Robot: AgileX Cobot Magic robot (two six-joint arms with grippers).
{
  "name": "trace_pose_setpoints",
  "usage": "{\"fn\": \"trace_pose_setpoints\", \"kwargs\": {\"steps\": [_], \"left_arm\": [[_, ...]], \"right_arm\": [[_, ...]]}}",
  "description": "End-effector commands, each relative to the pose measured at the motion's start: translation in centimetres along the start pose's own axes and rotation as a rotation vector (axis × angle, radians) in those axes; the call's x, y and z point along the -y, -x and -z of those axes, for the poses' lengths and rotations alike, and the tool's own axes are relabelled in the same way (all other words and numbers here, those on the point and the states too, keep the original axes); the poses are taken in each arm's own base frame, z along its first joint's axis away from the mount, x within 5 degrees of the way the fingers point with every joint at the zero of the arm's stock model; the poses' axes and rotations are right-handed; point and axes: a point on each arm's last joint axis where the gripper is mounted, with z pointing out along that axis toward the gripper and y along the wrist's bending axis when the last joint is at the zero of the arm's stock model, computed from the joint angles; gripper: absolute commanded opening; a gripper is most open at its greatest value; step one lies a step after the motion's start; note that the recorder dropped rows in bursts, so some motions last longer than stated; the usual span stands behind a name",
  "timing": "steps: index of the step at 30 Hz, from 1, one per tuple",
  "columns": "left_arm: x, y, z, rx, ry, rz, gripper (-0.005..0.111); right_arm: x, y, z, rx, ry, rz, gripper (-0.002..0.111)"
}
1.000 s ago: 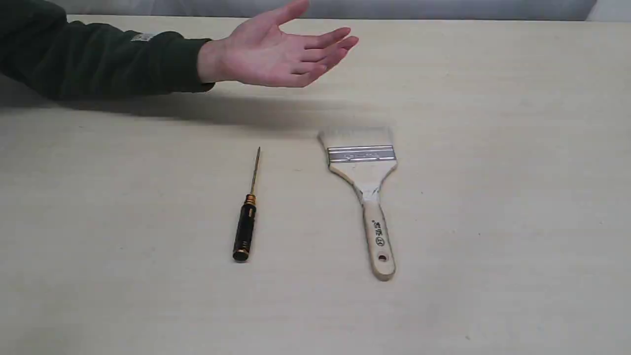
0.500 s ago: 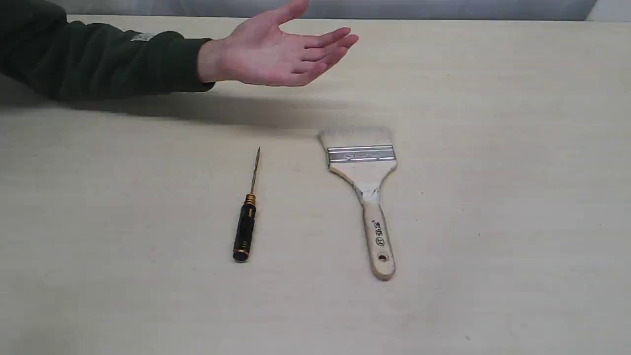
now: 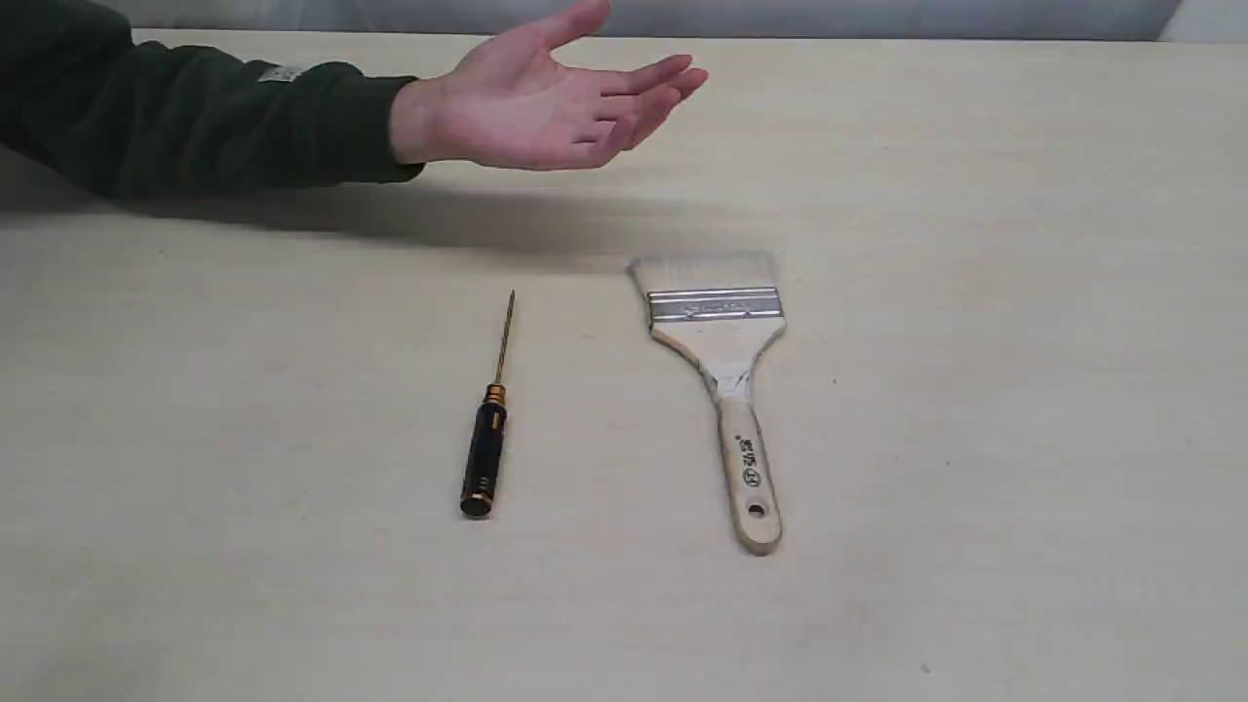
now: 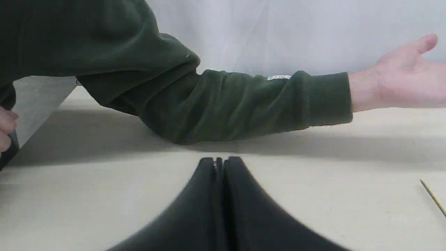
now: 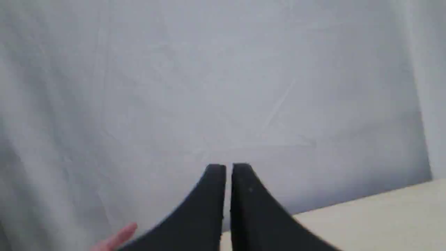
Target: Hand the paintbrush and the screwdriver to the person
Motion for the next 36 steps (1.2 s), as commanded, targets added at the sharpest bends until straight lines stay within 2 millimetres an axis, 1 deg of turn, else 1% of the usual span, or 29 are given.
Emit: {"fn": "trace_pose_setpoints", "kwargs": {"steps": [1, 4, 5, 6, 7, 8, 10, 14, 18, 22, 23, 26, 28, 31, 34, 36], "left_arm": [[0.0, 0.0, 0.0, 0.009, -0.008, 0.004, 0.0], [0.0, 0.0, 0.0, 0.009, -0.008, 0.004, 0.0], [0.0, 0.0, 0.0, 0.009, -0.008, 0.004, 0.0], [0.0, 0.0, 0.0, 0.009, -0.008, 0.004, 0.0], [0.0, 0.0, 0.0, 0.012, -0.008, 0.004, 0.0], [0.0, 0.0, 0.0, 0.012, -0.007, 0.002, 0.0], [0.0, 0.0, 0.0, 0.012, -0.007, 0.002, 0.0], [0.0, 0.0, 0.0, 0.012, -0.007, 0.002, 0.0], [0.0, 0.0, 0.0, 0.012, -0.007, 0.002, 0.0], [0.0, 0.0, 0.0, 0.012, -0.007, 0.002, 0.0], [0.0, 0.0, 0.0, 0.012, -0.007, 0.002, 0.0], [0.0, 0.0, 0.0, 0.012, -0.007, 0.002, 0.0], [0.0, 0.0, 0.0, 0.012, -0.007, 0.002, 0.0], [0.0, 0.0, 0.0, 0.012, -0.008, 0.003, 0.0], [0.0, 0.0, 0.0, 0.012, -0.008, 0.003, 0.0], [0.1, 0.0, 0.0, 0.009, -0.008, 0.006, 0.0]], "right_arm": [[-1.2, 2.7, -0.1, 0.014, 0.024, 0.003, 0.004], [-2.5, 5.4, -1.0, -0.019, 0.035, 0.034, 0.004], [-2.8, 6.0, -1.4, -0.048, 0.036, 0.046, 0.004], [-3.3, 7.0, -2.1, -0.08, 0.038, 0.067, 0.004], [-3.6, 7.4, -2.5, -0.106, 0.04, 0.077, 0.004], [-4.0, 8.2, -3.4, -0.143, 0.041, 0.091, 0.004], [-4.6, 9.0, -4.9, -0.206, 0.055, 0.113, 0.004], [-6.0, 9.9, -8.5, -0.344, 0.131, 0.163, 0.004], [-6.7, 9.5, -12.3, -0.456, 0.195, 0.165, 0.004], [-6.3, 8.1, -15.7, -0.562, 0.186, 0.164, 0.004], [-6.1, 7.3, -16.7, -0.61, 0.184, 0.158, 0.004], [-5.7, 5.5, -18.8, -0.715, 0.187, 0.145, 0.004], [-5.5, 3.9, -20.2, -0.783, 0.196, 0.147, 0.004], [-6.3, 1.1, -21.9, -0.878, 0.24, 0.188, 0.004], [-7.9, -1.2, -23.1, -0.925, 0.279, 0.215, 0.004], [-9.1, -3.4, -23.7, -0.974, 0.302, 0.258, 0.004]]}}
